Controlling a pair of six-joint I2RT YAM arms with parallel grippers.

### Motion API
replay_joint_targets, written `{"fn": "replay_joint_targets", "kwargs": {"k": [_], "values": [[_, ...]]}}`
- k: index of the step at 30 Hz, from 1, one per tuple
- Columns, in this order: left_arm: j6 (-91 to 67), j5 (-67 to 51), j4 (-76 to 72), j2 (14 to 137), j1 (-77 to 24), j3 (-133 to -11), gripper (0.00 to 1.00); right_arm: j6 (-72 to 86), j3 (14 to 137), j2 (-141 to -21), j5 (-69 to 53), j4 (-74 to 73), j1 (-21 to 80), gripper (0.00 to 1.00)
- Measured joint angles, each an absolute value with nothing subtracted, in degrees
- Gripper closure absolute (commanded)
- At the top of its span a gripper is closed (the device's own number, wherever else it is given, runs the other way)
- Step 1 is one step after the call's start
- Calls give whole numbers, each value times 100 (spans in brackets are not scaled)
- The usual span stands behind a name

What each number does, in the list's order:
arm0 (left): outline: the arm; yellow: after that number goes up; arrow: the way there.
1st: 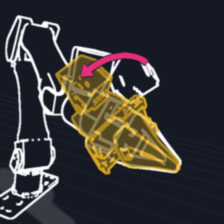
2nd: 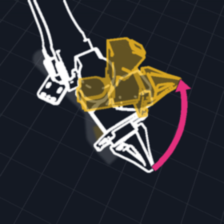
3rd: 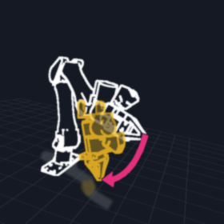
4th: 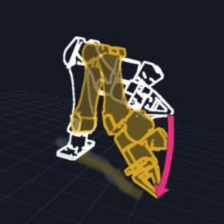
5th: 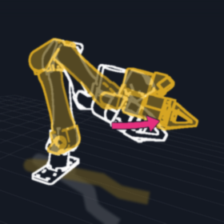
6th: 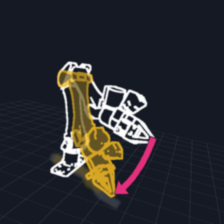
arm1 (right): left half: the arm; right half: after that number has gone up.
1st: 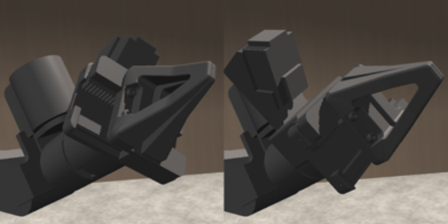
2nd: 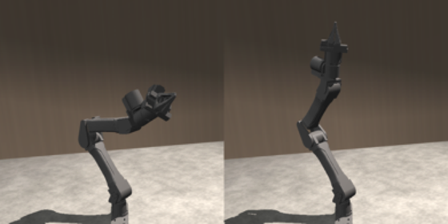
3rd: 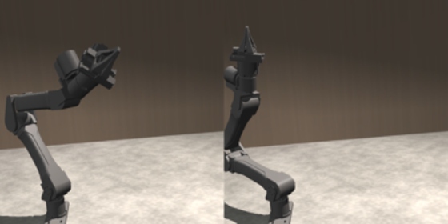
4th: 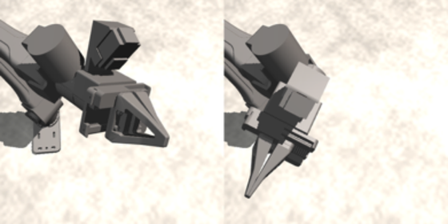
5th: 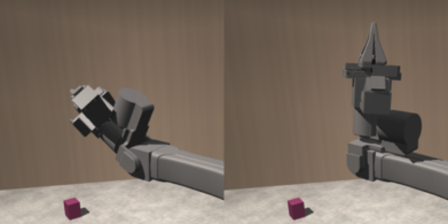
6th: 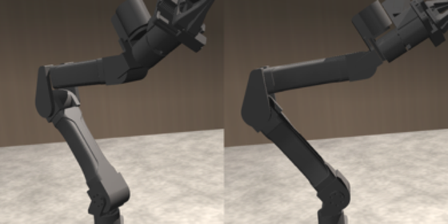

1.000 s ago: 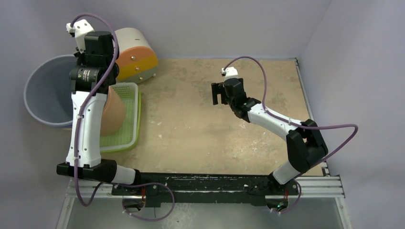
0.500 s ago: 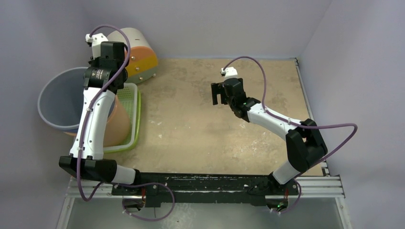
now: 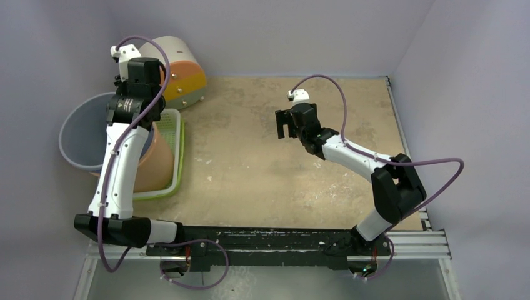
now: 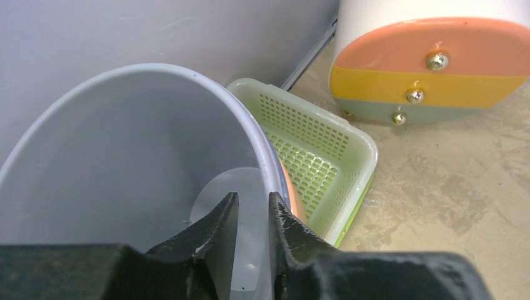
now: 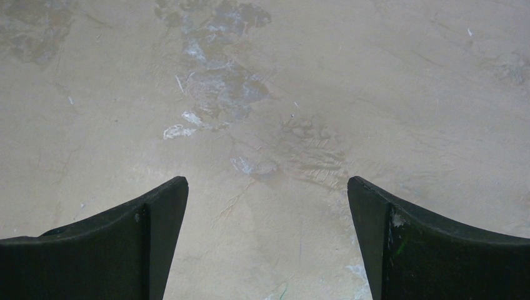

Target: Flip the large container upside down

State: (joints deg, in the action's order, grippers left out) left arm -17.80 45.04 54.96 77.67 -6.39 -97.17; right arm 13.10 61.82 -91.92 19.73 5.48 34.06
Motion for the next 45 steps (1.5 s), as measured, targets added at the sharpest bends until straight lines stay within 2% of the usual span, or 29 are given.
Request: {"fn": "replay_joint_targets", "kwargs": {"k": [2, 4, 11, 23, 33, 41, 45], "values": [[-1761, 4506, 5430, 7703, -639, -9717, 86, 1308, 6184, -9220, 1973, 548, 3406, 0], [-1734, 4525, 5380, 7631, -639, -9668, 83, 1310, 6193, -9251, 1970, 545, 3406, 0], [-1699, 4477, 5223, 7524, -639, -9181, 60, 1308, 6195, -9255, 1925, 541, 3406, 0], [-1898, 3422, 4672, 7102, -631, -9074, 58, 1306, 6204, -9255, 1844, 543, 3406, 0], [-1953, 3350, 4571, 7111, -631, -8818, 63, 1304, 6204, -9258, 1846, 541, 3406, 0], [-1997, 3461, 4545, 7253, -628, -8586, 80, 1306, 6204, -9262, 1850, 541, 3406, 0], [-1997, 3562, 4545, 7249, -628, -8586, 98, 1308, 6215, -9264, 1850, 541, 3406, 0]]}}
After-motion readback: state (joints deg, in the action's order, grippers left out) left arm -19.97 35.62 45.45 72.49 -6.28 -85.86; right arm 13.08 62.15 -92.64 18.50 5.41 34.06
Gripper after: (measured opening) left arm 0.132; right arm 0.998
